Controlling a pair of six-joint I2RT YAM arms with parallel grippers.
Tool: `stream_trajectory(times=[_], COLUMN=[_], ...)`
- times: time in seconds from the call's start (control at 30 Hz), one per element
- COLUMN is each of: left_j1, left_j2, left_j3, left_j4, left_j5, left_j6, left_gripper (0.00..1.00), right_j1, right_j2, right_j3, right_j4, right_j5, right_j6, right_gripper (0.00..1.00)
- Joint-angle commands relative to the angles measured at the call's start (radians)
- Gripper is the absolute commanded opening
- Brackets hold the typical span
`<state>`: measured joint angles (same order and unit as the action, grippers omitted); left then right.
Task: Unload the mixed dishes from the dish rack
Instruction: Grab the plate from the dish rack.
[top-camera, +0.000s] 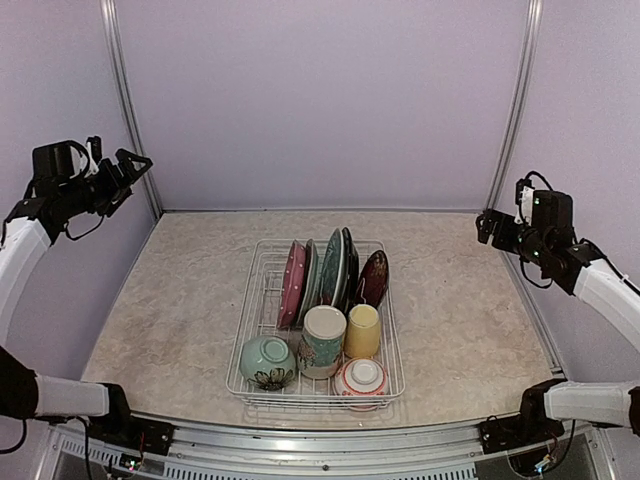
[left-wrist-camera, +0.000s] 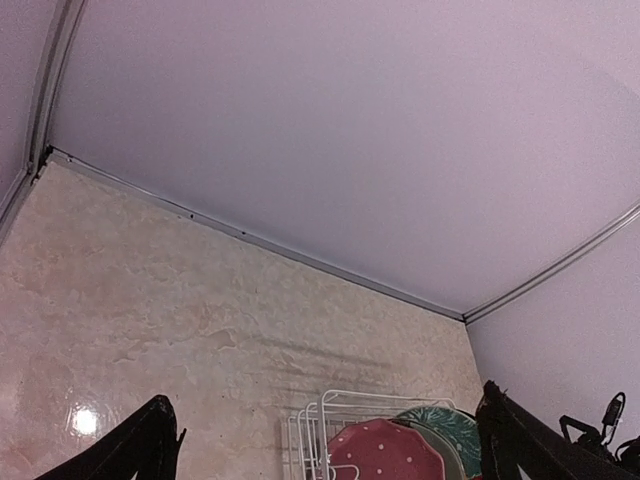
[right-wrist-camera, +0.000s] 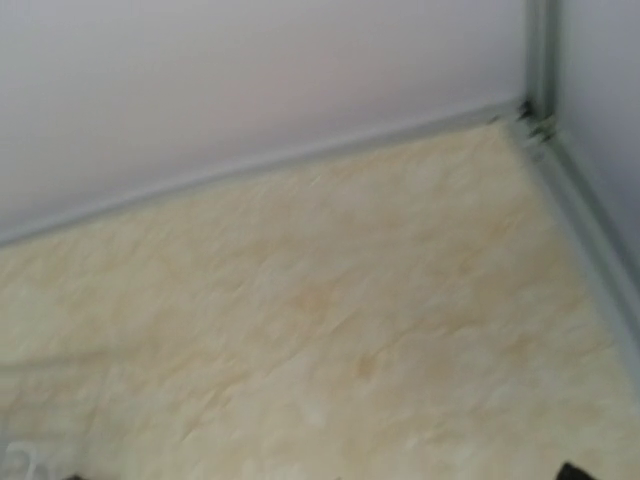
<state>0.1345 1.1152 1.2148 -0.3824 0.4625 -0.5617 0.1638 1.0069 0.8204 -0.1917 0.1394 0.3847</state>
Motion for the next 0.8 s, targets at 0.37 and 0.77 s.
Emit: stream_trajectory(times=[0.37, 0.77], left_j1=[-0.106, -0.373], left_j2=[0.235, 0.29], left_j3=[0.039, 0.094], left_j4=[0.014, -0.072], left_j5=[0.264, 0.25], left_j6=[-0.082, -0.02], left_gripper=[0.99, 0.9], right_j1=[0.132, 0.314], right_j2=[0.241, 0.351], right_j3=[0.086, 0.185], right_j4=[-0.097, -0.164], right_j5=[-0.225, -0.1], right_j6=[0.072, 0.132], right_gripper=[0.99, 0.97])
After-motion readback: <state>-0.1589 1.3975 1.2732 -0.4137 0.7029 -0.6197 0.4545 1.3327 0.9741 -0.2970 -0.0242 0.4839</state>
